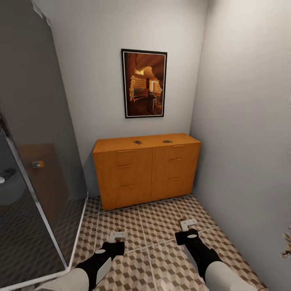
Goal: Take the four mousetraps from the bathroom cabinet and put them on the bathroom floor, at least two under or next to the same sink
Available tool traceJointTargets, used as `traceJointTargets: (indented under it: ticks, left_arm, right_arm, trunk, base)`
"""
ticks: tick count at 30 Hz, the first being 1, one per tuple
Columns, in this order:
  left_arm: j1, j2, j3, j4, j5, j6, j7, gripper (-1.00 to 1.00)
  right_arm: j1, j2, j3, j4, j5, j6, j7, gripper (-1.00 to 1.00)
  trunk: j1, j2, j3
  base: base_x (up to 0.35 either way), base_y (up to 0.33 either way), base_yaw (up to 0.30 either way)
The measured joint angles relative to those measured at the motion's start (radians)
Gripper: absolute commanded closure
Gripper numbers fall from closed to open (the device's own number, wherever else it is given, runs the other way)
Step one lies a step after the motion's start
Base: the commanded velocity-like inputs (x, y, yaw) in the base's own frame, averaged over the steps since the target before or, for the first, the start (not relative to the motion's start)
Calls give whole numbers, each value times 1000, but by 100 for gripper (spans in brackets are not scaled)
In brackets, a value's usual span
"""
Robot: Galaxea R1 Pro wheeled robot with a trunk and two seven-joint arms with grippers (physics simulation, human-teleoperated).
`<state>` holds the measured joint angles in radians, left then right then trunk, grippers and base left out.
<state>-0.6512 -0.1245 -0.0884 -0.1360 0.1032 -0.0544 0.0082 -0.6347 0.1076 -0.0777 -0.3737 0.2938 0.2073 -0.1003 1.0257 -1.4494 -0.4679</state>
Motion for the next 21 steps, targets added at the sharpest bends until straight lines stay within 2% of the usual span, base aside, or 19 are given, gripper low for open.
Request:
traceJointTargets:
  ticks: [14, 21]
  left_arm:
    - [0, 0, 0, -8, 0, -1, 0, 100]
    - [0, 0, 0, -8, 0, -1, 0, 100]
  right_arm:
    - [0, 3, -2, -87, 1, 0, -3, 100]
    - [0, 8, -2, -86, 0, 0, -20, 100]
  trunk:
    - [0, 0, 0]
    - [0, 0, 0]
  base:
    - [-343, 0, 0]
    - [-344, 0, 0]
